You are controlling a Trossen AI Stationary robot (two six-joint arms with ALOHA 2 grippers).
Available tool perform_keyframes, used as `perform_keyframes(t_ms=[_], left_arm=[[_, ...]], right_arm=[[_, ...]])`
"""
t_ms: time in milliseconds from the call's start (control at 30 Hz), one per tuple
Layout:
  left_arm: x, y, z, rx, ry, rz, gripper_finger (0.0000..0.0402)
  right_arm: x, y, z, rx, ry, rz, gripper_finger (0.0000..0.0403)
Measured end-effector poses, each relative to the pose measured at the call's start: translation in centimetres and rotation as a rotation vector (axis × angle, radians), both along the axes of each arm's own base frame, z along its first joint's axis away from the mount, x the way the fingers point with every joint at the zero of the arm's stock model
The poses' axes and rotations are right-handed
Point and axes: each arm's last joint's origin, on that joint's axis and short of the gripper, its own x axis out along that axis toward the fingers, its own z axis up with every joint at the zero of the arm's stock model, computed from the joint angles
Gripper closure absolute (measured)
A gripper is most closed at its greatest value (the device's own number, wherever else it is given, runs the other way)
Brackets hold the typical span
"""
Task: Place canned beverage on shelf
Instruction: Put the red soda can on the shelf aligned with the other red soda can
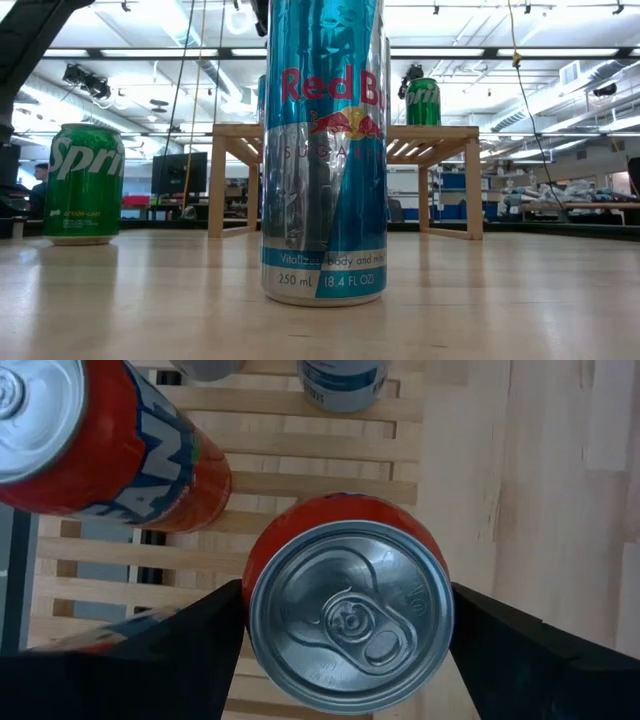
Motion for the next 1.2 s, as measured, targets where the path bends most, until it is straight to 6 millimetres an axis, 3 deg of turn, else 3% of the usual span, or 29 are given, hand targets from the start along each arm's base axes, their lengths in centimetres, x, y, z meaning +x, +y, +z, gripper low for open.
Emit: perform_keyframes(t_ms=[333,567,733,1200], left_arm=[[0.1,0.0,0.0,-0.004,-0.001,0.008,0.0082],[0.1,0.3,-0.4,0.041,0.041,0.024,0.0009],[-0.1,0.6,-0.3,0.025,0.031,0.026,0.0026],[-0.6,0.3,-0.3,-0.002,0.063,0.045,0.0028]], right_arm=[[0.4,0.2,0.7,0.042,-0.079,0.000,0.0051],[0.7,0.4,1.3,0.076,-0.142,0.000,0.0051],[0.8,0.4,1.6,0.093,-0.174,0.000,0.0051],[0.9,0.5,1.8,0.103,-0.193,0.000,0.0051]])
